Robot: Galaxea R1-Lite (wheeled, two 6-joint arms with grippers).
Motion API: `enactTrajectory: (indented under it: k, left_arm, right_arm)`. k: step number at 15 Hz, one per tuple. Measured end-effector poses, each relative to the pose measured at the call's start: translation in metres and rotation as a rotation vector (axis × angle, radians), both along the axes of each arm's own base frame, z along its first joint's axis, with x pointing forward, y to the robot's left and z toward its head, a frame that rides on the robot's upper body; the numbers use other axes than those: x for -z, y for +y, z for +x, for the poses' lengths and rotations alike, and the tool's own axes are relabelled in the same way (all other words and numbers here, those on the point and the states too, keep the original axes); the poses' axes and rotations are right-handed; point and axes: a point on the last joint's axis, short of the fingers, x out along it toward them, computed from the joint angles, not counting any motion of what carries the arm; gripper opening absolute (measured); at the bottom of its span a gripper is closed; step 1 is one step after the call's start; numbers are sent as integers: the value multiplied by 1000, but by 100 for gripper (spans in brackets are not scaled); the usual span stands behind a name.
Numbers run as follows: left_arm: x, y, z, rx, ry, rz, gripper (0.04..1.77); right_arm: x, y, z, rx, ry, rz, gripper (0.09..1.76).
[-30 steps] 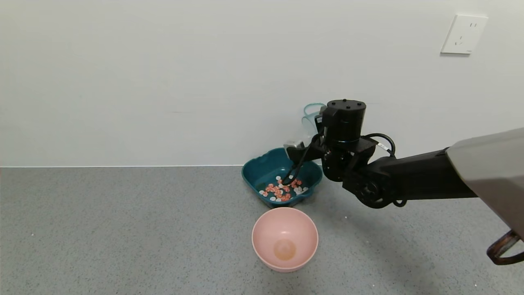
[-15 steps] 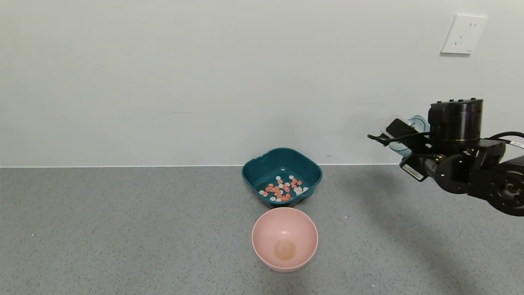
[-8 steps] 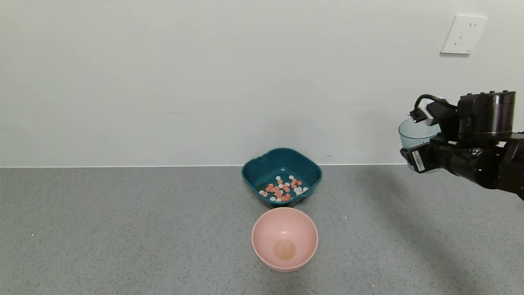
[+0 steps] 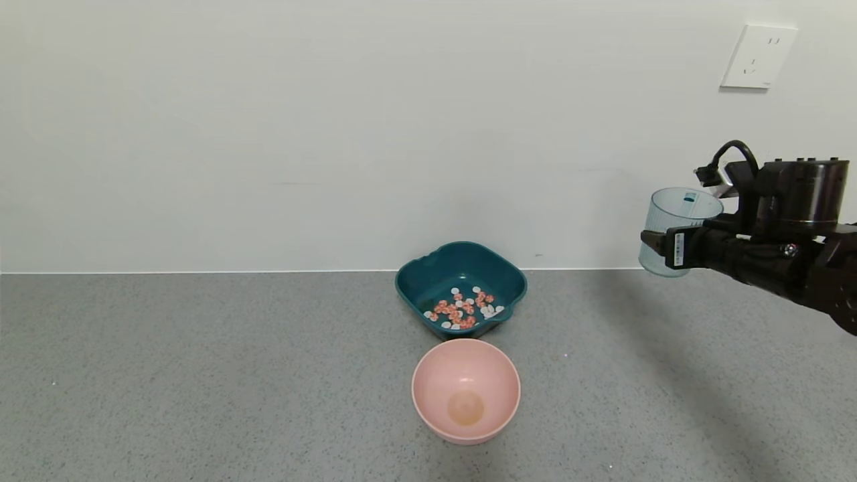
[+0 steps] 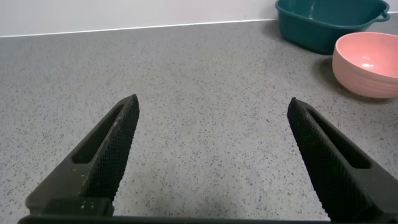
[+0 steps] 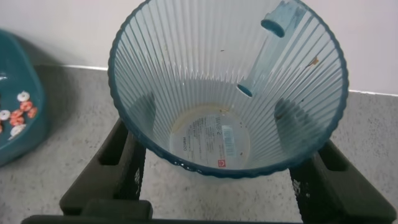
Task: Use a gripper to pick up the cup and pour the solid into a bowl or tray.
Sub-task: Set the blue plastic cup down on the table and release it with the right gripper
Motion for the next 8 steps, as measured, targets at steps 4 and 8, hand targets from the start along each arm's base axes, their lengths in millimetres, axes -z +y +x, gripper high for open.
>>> enactTrajectory:
  k: [4,8]
  left_arm:
    - [0,0,0,0,0,0,172]
    - [0,0,0,0,0,0,172]
  right_arm:
    - [26,2,14,-9,-63,10,134]
    - [62,7,26,-22,12,3,134]
